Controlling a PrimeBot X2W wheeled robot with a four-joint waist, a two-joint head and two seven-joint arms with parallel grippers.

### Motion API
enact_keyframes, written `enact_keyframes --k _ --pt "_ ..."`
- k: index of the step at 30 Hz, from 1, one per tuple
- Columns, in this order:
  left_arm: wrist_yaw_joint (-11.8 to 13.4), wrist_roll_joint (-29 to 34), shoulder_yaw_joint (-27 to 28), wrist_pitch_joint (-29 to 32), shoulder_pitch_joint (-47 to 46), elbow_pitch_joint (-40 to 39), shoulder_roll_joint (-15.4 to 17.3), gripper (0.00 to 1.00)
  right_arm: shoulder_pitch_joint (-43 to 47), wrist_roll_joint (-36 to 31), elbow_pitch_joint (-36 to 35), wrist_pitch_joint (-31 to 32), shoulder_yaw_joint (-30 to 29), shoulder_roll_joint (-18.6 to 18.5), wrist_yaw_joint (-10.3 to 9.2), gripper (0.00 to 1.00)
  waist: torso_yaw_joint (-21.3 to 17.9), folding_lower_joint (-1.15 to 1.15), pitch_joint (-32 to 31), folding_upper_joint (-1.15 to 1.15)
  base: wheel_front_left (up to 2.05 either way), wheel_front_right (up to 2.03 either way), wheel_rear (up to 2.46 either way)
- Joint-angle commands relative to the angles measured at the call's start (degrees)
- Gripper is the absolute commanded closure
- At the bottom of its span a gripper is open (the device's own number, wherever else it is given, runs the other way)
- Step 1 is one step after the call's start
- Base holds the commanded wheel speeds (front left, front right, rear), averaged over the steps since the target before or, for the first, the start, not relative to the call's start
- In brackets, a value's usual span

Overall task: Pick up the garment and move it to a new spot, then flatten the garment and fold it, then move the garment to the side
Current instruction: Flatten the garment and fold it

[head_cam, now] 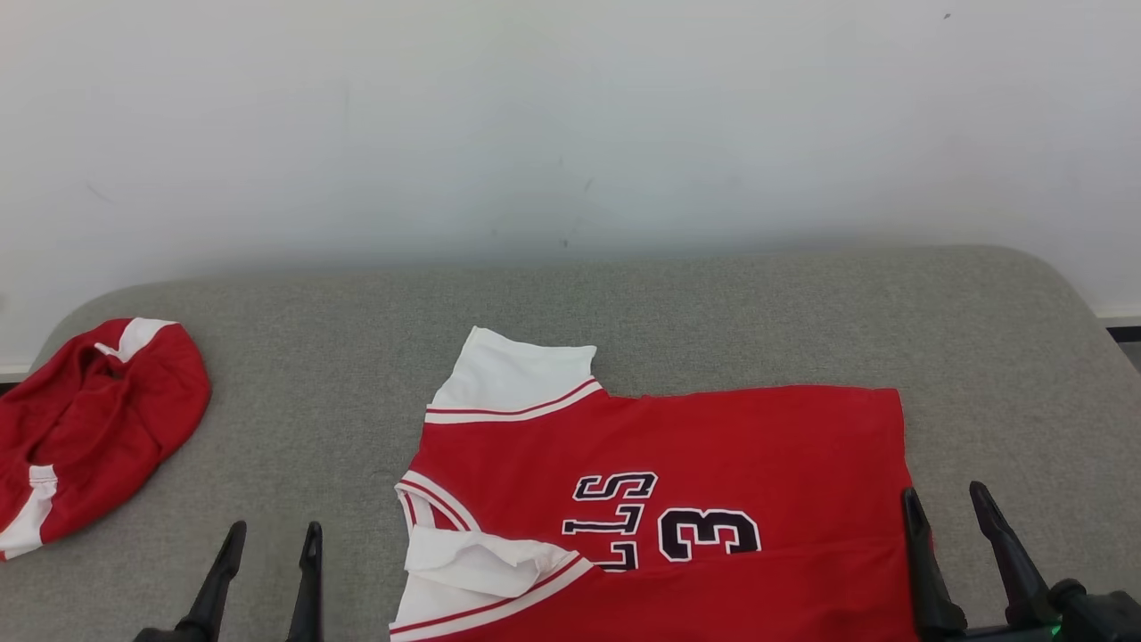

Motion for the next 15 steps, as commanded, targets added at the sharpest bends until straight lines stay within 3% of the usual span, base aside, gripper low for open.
enact_keyframes --k 1,9,15 --pt "-0.2 -0.4 0.5 0.0 1.4 -0.4 0.1 0.0 1.2 -0.3 -0.8 -0.2 -0.4 0.2 0.04 0.0 0.1 0.0 0.0 0.0 0.0 0.0 0.0" --pt "-1.7 -2.0 2.0 0.0 5.5 -1.3 -0.8 0.0 5.4 -0.2 -1.8 -0.3 -1.2 0.4 0.04 0.0 -0.2 0.0 0.2 0.0 0.0 0.0 0.0" --pt "-3.3 -2.6 0.1 0.9 0.5 1.6 0.1 0.0 2.1 3.2 1.2 -0.2 -1.4 -1.1 0.04 0.0 -1.4 0.0 1.0 0.0 0.0 0.0 0.0"
